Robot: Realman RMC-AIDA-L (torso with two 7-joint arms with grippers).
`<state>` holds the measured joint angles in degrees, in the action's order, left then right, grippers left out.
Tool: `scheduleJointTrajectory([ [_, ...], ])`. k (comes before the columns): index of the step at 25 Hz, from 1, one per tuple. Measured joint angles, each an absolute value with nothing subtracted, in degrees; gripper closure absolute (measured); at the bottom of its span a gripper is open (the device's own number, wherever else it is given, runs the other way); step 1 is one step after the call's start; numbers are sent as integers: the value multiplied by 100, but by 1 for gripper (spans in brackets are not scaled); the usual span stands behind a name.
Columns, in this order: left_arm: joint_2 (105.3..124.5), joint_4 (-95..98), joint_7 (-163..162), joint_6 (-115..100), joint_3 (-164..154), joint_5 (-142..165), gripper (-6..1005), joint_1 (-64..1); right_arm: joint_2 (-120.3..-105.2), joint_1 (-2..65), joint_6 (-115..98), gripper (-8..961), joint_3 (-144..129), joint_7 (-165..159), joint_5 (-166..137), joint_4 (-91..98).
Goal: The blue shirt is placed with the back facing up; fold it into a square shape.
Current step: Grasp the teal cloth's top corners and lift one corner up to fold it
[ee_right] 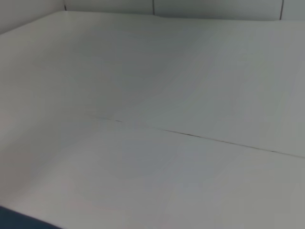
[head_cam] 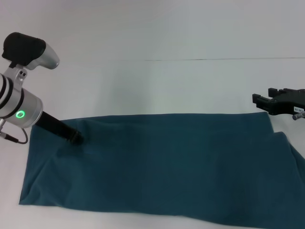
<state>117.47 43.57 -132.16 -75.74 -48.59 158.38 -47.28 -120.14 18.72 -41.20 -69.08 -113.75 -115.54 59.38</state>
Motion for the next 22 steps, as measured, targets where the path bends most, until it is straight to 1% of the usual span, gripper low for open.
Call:
scheduleJointTrajectory([
  [3,11779,4413,-13173,-7621,-4873,15838,965,-4728,-12015,1856,-4126,436,-6908,-11373,-11532,5937],
  [10,11808,4496,-13127,-7670,-4886,15837,963,-4723,-12015,1830,-4126,435,-6908,-11356,-11452,5938],
  [22,11982,5332,-13257,-7580,-4853,15885,962,-4372,-12015,1819,-4168,435,-6908,-11355,-11443,5932],
])
